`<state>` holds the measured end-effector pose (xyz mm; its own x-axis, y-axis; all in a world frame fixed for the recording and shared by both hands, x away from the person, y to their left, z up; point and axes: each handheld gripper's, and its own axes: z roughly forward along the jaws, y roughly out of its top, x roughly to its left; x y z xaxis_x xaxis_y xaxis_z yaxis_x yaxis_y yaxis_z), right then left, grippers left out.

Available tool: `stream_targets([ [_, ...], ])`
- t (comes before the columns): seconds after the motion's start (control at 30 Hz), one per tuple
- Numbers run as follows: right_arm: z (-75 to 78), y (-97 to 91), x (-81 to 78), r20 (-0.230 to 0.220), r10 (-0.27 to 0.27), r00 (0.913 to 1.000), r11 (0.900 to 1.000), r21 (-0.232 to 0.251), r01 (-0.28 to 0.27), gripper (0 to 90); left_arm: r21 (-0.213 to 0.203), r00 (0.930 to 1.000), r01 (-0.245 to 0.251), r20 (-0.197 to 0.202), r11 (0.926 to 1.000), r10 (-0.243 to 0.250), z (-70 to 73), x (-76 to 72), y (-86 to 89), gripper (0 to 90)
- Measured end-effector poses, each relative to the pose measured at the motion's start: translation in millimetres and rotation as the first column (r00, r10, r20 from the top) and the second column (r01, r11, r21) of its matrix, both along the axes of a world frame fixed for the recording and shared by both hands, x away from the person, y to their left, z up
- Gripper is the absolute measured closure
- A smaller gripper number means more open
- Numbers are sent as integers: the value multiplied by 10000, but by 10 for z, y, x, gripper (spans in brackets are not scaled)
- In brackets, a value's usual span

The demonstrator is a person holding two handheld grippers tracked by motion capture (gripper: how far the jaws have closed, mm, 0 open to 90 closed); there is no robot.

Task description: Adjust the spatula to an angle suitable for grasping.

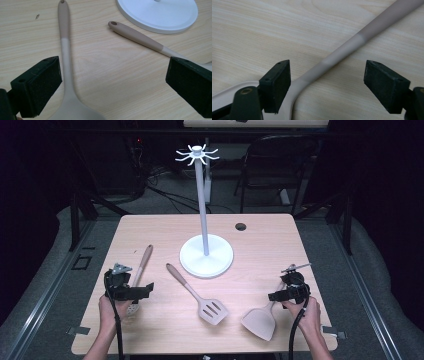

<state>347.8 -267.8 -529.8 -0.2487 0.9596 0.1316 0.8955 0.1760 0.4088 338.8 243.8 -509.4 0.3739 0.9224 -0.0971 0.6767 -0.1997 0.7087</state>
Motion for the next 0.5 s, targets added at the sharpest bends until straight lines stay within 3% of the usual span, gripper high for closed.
stream_targets([
  [0.2,-52,22,53,-289,-182,9994,9993,-323,173,291,-20,9999,105,-28,9999,-105,1,11,-20,1],
  [0.37,-85,24,82,-457,-260,9986,9993,-293,246,355,64,9998,218,-23,9997,-218,1,15,-30,2],
  [0.4,-110,34,86,-300,-408,9987,9991,-89,406,361,68,9998,218,-4,9997,-218,-1,16,-31,2],
  [0.5,-122,54,117,-580,-297,9979,9994,-207,285,387,165,9999,159,-38,9997,-159,-3,16,-35,2],
])
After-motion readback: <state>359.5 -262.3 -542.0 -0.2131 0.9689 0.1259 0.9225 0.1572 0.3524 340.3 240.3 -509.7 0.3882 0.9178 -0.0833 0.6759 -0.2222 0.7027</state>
